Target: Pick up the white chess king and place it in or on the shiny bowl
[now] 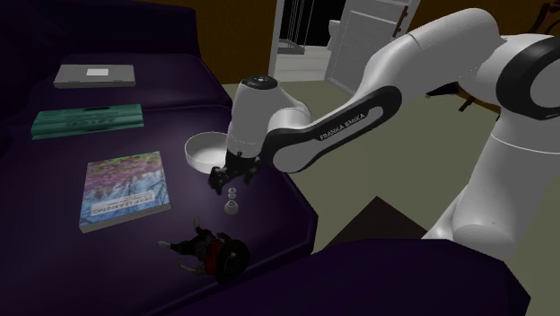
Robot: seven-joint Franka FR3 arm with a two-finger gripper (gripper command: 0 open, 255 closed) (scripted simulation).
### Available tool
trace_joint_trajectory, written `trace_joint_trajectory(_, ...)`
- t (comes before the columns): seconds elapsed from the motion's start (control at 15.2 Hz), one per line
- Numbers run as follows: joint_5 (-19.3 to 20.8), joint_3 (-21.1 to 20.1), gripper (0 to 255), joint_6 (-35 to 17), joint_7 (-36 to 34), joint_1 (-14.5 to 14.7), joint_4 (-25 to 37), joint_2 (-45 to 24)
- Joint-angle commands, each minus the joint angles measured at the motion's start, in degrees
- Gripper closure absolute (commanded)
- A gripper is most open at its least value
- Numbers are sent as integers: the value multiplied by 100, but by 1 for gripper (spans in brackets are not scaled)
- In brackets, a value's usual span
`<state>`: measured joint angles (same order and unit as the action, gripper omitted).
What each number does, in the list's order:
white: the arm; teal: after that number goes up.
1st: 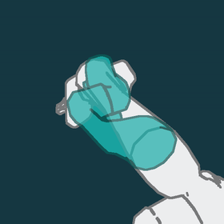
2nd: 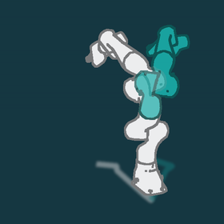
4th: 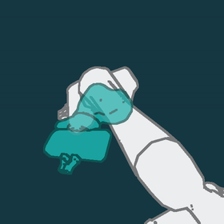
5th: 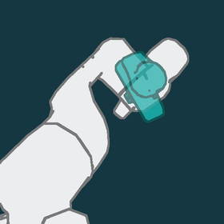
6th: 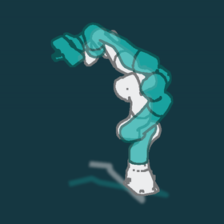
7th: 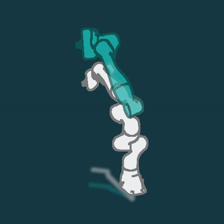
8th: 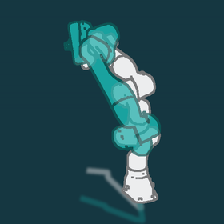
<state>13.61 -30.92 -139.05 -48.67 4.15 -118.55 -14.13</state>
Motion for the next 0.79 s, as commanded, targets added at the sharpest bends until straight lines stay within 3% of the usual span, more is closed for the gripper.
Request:
trace_joint_trajectory(0.0,110,45,0,-113,-72,35,-6,-126)
trace_joint_trajectory(0.53,142,60,0,-144,-93,47,-6,-162)
trace_joint_trajectory(0.59,142,60,255,-144,-93,47,-6,-162)
trace_joint_trajectory(0.73,142,60,255,-144,-93,47,-6,-162)
